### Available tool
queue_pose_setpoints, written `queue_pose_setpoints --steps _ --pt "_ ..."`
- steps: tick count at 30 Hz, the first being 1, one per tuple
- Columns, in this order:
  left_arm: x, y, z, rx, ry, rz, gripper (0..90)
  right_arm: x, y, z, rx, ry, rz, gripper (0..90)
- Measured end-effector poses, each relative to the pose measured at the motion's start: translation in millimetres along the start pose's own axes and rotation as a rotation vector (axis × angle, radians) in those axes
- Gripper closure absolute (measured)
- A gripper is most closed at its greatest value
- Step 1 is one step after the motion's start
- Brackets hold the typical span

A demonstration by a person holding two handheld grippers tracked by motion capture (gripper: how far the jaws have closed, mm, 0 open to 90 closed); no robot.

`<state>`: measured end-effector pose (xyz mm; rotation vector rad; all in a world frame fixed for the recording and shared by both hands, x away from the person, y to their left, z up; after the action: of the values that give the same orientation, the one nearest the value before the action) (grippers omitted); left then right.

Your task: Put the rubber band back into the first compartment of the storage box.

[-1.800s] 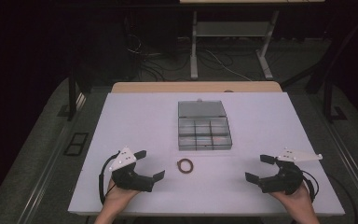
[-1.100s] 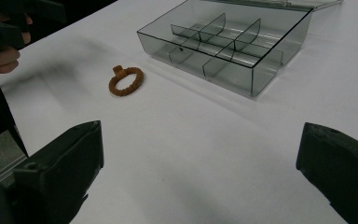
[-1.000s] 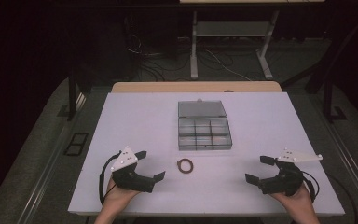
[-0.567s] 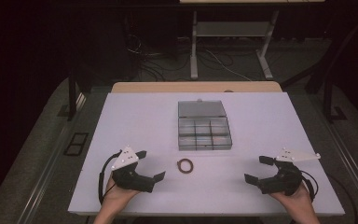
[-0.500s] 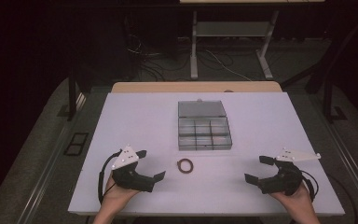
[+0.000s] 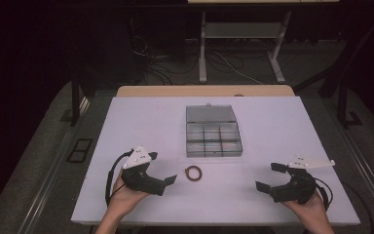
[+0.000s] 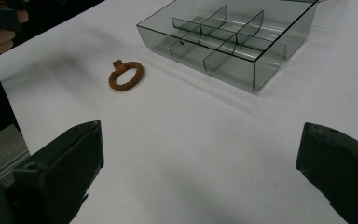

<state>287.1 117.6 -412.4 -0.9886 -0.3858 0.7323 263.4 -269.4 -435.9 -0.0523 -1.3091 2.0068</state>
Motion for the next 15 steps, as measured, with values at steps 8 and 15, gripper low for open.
queue_pose_setpoints --steps 8,15 --pt "-1.4 -11.4 -7.0 0.028 0.016 -0.032 0.0 -0.1 0.4 0.4 0.004 -0.001 0.003 0.8" --pt "-1.3 -22.9 -11.2 0.059 0.026 -0.059 0.0 0.2 0.4 0.4 0.006 -0.002 0.003 0.8"
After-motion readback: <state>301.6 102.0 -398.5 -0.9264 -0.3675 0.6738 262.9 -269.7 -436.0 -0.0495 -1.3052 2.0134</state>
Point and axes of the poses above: each handheld gripper's, and its own axes: z roughly backward along the jaws, y roughly out of its underside, x roughly to its left, the point moved 4 cm from there along -z, roughly forward along the jaws, and after that the axes turned 8 degrees about -y, right-handed, at the moved point
